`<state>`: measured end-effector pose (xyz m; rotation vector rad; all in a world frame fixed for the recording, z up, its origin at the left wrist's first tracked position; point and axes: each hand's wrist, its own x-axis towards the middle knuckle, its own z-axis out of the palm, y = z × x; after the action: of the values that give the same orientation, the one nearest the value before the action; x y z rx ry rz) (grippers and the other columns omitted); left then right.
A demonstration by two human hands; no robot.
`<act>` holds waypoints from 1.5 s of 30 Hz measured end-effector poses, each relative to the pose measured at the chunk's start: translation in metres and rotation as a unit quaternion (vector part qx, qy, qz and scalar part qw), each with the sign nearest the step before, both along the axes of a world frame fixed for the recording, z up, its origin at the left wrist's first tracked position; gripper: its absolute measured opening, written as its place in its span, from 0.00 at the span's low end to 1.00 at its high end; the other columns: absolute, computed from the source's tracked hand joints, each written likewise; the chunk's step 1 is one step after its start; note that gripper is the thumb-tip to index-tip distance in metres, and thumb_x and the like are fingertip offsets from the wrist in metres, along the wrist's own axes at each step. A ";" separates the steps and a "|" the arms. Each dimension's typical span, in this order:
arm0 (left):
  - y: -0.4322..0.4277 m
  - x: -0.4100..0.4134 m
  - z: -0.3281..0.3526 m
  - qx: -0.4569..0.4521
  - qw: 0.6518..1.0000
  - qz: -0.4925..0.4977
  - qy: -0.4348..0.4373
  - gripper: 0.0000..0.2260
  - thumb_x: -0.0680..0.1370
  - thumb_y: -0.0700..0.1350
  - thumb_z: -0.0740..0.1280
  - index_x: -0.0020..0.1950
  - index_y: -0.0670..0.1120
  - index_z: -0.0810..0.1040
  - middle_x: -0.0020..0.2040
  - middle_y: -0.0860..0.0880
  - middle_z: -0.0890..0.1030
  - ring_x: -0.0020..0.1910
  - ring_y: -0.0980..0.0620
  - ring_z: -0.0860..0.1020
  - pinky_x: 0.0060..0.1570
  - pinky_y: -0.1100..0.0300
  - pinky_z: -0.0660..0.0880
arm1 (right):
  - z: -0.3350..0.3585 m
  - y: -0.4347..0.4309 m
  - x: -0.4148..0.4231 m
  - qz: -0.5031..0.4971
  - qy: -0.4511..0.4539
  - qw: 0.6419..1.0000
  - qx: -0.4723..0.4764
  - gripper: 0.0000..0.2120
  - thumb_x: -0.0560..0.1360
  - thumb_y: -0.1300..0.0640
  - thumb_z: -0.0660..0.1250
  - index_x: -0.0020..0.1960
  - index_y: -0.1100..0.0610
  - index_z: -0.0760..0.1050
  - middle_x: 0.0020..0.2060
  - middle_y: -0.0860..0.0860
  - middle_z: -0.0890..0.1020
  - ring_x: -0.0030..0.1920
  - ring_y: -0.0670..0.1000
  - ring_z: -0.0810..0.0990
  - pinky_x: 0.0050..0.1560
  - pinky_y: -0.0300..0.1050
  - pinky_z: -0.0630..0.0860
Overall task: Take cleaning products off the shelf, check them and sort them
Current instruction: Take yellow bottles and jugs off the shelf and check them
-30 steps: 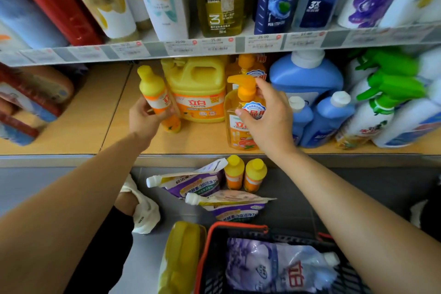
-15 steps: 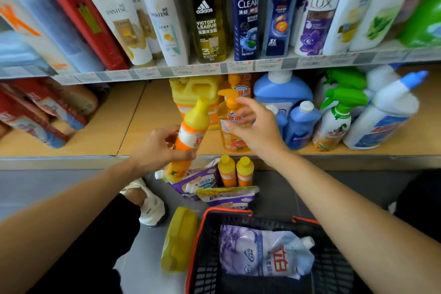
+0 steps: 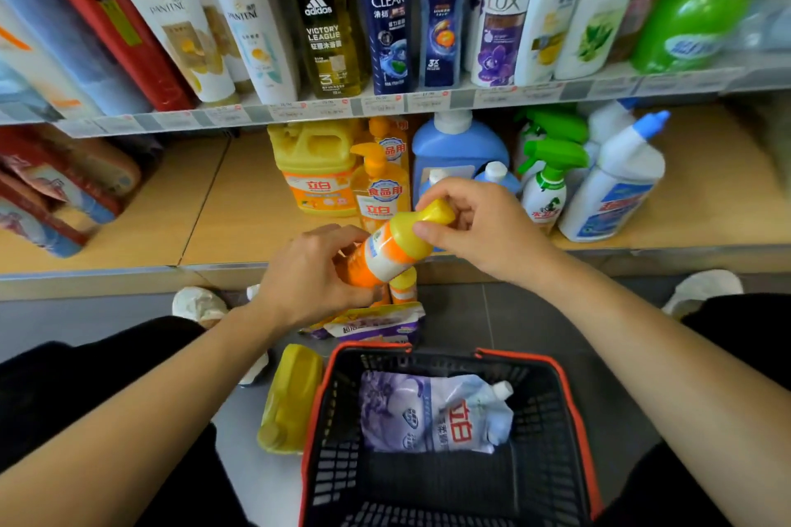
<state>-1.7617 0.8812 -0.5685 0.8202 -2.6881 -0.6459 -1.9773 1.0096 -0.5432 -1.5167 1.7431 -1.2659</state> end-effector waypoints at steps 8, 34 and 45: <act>0.022 -0.025 -0.010 -0.039 0.999 -0.009 0.027 0.31 0.62 0.69 0.74 0.61 0.57 0.80 0.51 0.55 0.83 0.45 0.52 0.82 0.41 0.51 0.79 | -0.009 0.030 -0.017 -0.077 -0.006 0.997 -0.009 0.08 0.76 0.54 0.73 0.51 0.57 0.78 0.37 0.59 0.81 0.31 0.46 0.74 0.32 0.45 0.73; 0.040 -0.032 -0.014 0.333 0.937 -0.013 0.103 0.28 0.60 0.61 0.81 0.57 0.59 0.78 0.49 0.45 0.82 0.48 0.43 0.81 0.46 0.46 0.80 | 0.008 0.029 -0.030 -0.060 -0.003 0.998 0.006 0.09 0.78 0.57 0.70 0.58 0.51 0.80 0.42 0.57 0.80 0.39 0.58 0.76 0.41 0.54 0.78; 0.040 -0.028 -0.018 0.180 0.980 0.019 0.084 0.33 0.58 0.70 0.77 0.58 0.61 0.74 0.47 0.56 0.82 0.47 0.55 0.82 0.45 0.41 0.80 | 0.011 0.028 -0.029 -0.076 -0.126 0.989 -0.003 0.12 0.83 0.62 0.61 0.54 0.51 0.83 0.38 0.45 0.84 0.35 0.49 0.81 0.42 0.48 0.81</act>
<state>-1.7894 0.9209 -0.5865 0.8551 -2.4310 -1.1587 -2.0060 1.0377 -0.5318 -1.1855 1.7131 -1.4696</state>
